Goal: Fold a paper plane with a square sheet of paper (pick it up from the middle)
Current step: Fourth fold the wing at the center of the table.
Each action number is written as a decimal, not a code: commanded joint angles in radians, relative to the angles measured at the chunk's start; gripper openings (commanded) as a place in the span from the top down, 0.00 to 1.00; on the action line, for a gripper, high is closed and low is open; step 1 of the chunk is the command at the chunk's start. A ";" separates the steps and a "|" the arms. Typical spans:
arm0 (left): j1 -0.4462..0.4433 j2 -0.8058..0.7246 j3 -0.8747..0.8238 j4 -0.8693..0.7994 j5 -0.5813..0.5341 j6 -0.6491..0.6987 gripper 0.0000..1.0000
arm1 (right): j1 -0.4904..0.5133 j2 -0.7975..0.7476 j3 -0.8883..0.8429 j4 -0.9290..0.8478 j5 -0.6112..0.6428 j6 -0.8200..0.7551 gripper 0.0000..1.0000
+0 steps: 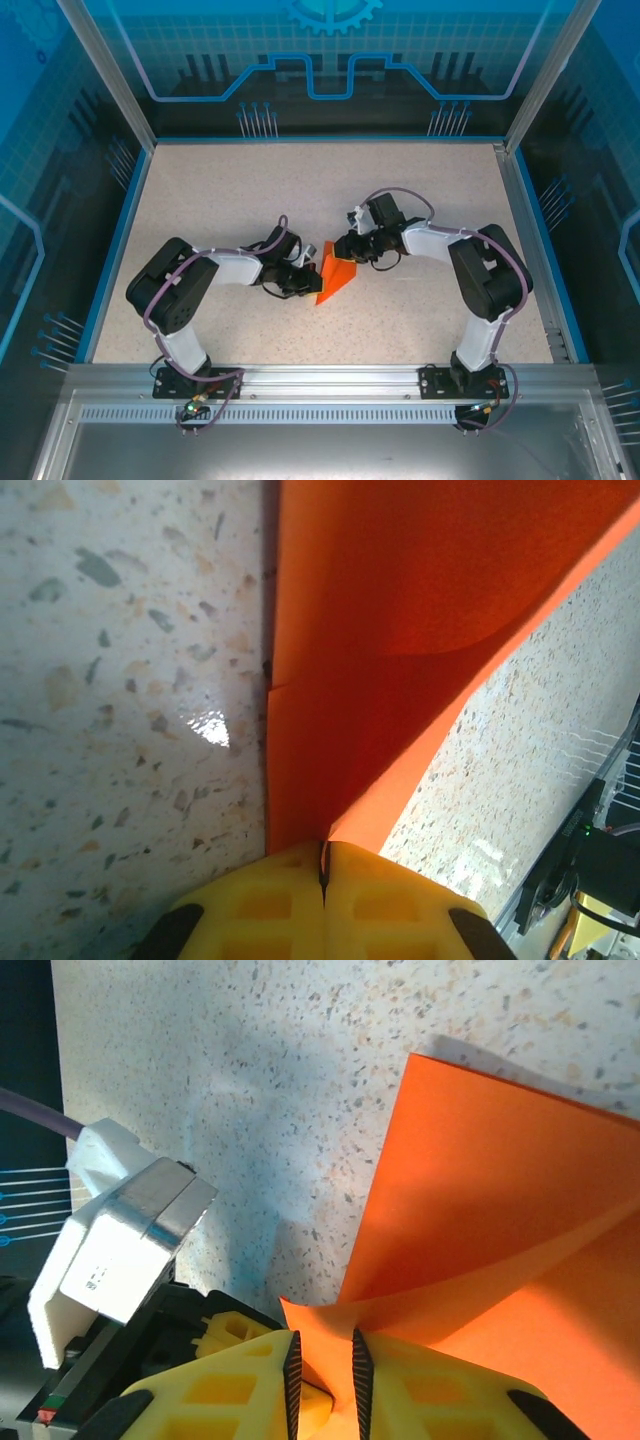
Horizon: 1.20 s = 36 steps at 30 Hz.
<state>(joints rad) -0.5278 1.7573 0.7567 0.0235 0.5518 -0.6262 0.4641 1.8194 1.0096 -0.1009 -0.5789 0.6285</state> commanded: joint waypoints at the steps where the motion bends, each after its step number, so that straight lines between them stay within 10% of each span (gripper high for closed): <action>1: 0.012 0.040 0.018 -0.101 0.025 0.020 1.00 | 0.037 0.014 0.013 0.009 -0.051 -0.004 0.77; 36: 0.014 -0.043 -0.072 -0.079 0.050 0.026 0.93 | 0.051 0.216 0.126 -0.119 0.028 -0.057 0.81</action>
<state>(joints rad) -0.5140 1.7283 0.7185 -0.0017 0.5991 -0.6014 0.5228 1.9987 1.1213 -0.1665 -0.5831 0.6010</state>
